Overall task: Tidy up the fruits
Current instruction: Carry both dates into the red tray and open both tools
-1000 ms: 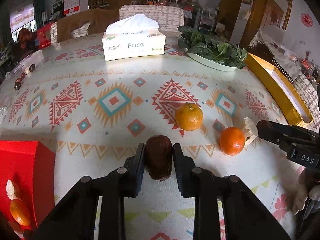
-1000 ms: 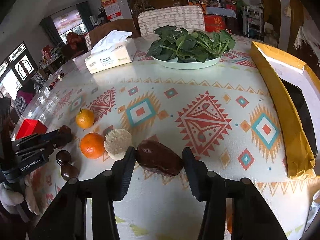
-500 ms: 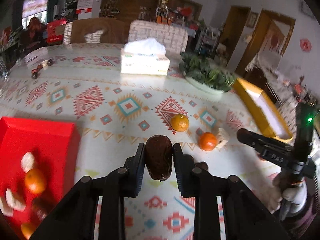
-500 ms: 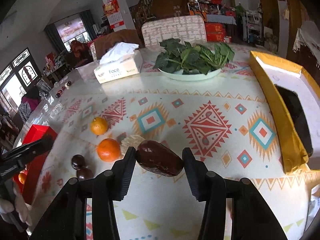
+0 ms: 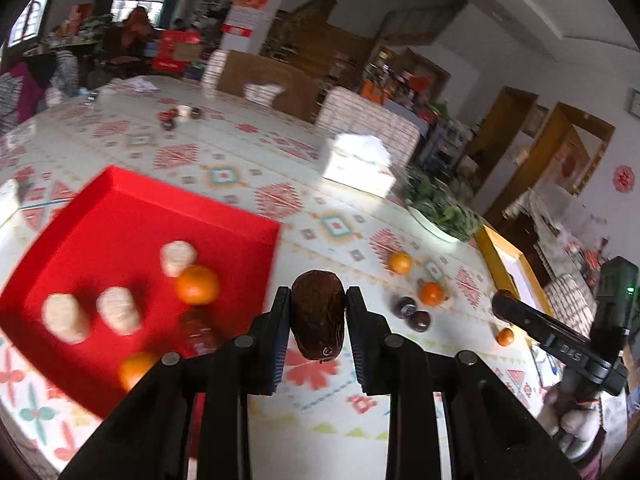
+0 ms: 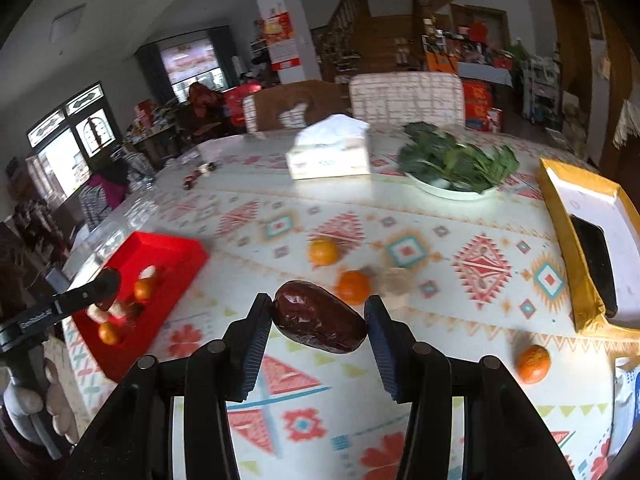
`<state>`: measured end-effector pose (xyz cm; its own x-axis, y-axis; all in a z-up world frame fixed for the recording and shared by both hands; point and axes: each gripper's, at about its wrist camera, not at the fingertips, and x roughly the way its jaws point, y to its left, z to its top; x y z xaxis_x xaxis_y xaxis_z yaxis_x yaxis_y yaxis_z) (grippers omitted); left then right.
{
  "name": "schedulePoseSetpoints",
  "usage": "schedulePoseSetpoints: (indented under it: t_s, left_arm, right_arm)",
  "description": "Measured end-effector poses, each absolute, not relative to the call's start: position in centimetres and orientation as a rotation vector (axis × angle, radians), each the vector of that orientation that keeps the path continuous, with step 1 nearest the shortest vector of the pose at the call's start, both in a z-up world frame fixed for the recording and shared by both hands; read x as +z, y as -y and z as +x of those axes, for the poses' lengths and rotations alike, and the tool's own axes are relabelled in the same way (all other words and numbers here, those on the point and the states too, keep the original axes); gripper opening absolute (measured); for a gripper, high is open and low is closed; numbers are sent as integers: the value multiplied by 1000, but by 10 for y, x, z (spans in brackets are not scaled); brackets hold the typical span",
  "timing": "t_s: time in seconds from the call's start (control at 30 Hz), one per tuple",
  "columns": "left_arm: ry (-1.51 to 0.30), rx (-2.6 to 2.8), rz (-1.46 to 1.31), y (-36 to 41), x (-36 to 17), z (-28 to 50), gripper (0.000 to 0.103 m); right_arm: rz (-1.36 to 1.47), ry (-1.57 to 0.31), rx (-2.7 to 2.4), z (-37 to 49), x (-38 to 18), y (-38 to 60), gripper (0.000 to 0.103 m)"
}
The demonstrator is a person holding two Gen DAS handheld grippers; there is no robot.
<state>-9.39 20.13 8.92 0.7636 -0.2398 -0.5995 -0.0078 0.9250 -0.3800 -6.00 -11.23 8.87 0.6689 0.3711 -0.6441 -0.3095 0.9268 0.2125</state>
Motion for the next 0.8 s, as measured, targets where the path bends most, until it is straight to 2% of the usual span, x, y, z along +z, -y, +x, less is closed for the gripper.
schedulePoseSetpoints:
  t_s: [0.37, 0.8]
  left_arm:
    - [-655, -20, -409, -261, 82, -119, 27]
    - [-648, 61, -420, -315, 79, -112, 27]
  right_arm:
    - [3, -766, 509, -75, 86, 25, 52]
    - [-38, -822, 662, -54, 71, -76, 52]
